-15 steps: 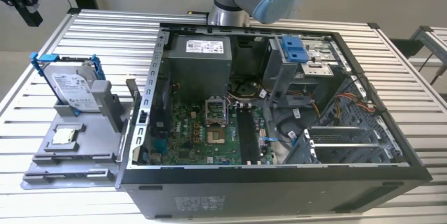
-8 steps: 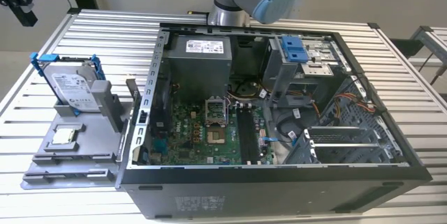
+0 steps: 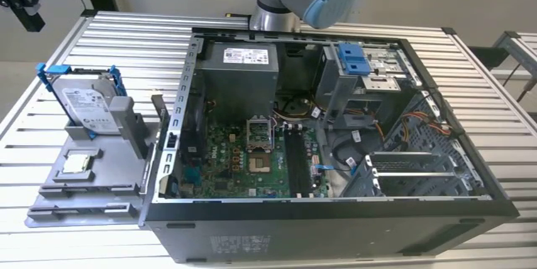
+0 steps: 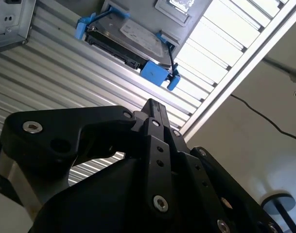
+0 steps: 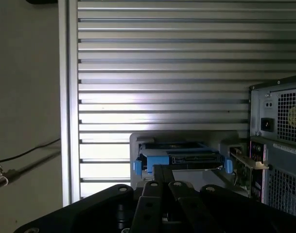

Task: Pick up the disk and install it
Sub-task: 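Pick up the disk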

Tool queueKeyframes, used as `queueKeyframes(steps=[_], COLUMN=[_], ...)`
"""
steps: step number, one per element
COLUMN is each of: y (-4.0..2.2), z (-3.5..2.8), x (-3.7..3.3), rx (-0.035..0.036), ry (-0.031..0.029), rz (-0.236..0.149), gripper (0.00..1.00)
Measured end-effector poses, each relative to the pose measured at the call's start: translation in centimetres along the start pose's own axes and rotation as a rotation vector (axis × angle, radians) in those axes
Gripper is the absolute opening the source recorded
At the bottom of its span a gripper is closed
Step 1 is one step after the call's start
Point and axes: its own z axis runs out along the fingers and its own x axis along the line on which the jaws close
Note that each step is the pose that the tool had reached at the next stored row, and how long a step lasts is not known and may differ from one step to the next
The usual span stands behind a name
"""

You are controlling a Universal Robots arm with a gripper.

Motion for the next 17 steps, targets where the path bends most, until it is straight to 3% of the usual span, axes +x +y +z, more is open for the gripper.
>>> queueKeyframes(steps=[17], y=[0.0], z=[0.0], x=[0.0], rx=[-0.0006], ry=[0.0014], rz=[-0.028], gripper=[0.0])
